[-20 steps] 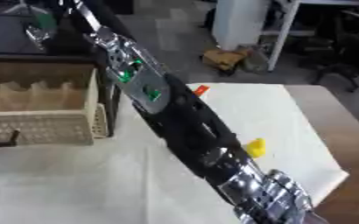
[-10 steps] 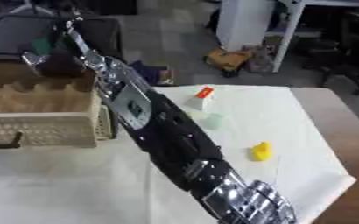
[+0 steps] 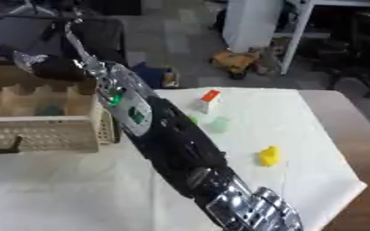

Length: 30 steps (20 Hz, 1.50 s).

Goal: Pick up objects from table and place into drawer.

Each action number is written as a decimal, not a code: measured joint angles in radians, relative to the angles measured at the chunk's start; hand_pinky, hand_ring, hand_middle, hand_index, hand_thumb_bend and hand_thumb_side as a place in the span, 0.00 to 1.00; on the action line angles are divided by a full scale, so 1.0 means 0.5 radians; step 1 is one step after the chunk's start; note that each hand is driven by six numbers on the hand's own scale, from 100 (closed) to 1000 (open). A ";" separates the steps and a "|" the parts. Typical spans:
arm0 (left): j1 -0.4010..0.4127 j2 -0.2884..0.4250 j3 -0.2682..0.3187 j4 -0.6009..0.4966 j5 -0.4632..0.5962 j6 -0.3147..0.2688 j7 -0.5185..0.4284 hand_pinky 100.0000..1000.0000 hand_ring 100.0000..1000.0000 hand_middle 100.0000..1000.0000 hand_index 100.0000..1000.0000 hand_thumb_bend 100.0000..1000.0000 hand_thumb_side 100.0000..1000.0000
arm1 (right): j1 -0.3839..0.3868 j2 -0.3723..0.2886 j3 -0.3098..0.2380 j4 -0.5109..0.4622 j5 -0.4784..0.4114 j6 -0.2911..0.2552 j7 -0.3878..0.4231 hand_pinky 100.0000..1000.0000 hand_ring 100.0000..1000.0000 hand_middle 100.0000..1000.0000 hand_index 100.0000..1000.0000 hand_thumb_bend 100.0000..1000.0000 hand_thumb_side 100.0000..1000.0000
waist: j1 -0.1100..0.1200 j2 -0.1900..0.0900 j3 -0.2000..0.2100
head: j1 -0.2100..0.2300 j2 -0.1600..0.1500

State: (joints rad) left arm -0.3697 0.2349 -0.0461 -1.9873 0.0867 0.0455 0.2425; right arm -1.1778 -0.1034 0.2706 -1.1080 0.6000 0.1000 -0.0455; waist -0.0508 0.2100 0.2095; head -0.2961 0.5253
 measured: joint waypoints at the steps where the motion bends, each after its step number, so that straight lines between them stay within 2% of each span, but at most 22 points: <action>1: 0.000 0.000 0.000 0.000 0.000 0.001 -0.001 0.23 0.32 0.46 0.72 0.00 1.00 | 0.000 0.003 -0.001 0.000 0.005 -0.003 -0.002 0.46 0.39 0.22 0.67 0.46 0.75 | 0.000 0.000 0.000 | 0.000 0.000; 5: 0.000 0.000 0.000 0.000 -0.001 0.002 -0.003 0.23 0.32 0.45 0.72 0.00 1.00 | 0.001 -0.010 -0.025 -0.036 -0.047 0.007 -0.024 0.46 0.39 0.23 0.67 0.42 0.78 | 0.000 0.000 -0.007 | 0.007 0.000; 8: 0.001 0.000 0.000 0.000 -0.003 0.001 -0.003 0.23 0.32 0.45 0.72 0.00 1.00 | 0.026 -0.155 -0.038 -0.208 -0.257 0.040 -0.036 0.46 0.39 0.23 0.67 0.39 0.79 | -0.001 -0.001 -0.019 | 0.020 0.000; 14: 0.004 0.000 0.001 0.000 -0.010 0.001 -0.001 0.23 0.32 0.45 0.72 0.00 1.00 | 0.037 -0.400 -0.069 -0.600 -0.696 0.190 -0.075 0.47 0.40 0.24 0.68 0.38 0.77 | 0.003 -0.007 -0.045 | 0.059 0.000; 21: 0.016 0.001 0.001 0.000 -0.018 -0.003 -0.004 0.23 0.32 0.45 0.72 0.00 1.00 | 0.124 -0.575 -0.138 -0.888 -0.978 0.332 -0.154 0.47 0.41 0.25 0.68 0.38 0.75 | 0.024 -0.013 -0.067 | 0.081 0.001; 22: 0.017 0.001 0.001 0.000 -0.018 -0.003 -0.004 0.23 0.32 0.45 0.72 0.00 1.00 | 0.129 -0.587 -0.143 -0.913 -0.998 0.345 -0.162 0.47 0.41 0.26 0.69 0.38 0.72 | 0.024 -0.013 -0.069 | 0.082 0.001; 30: 0.020 0.002 0.013 0.000 -0.027 -0.010 -0.002 0.23 0.32 0.45 0.72 0.00 1.00 | 0.417 -0.844 -0.316 -1.289 -1.281 0.474 -0.330 0.47 0.42 0.27 0.69 0.39 0.69 | 0.052 -0.013 -0.119 | 0.136 0.002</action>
State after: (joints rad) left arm -0.3598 0.2357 -0.0397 -1.9872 0.0730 0.0405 0.2416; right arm -0.9690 -0.5253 0.1125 -1.7523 -0.0407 0.3371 -0.2107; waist -0.0247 0.2034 0.1503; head -0.2283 0.5262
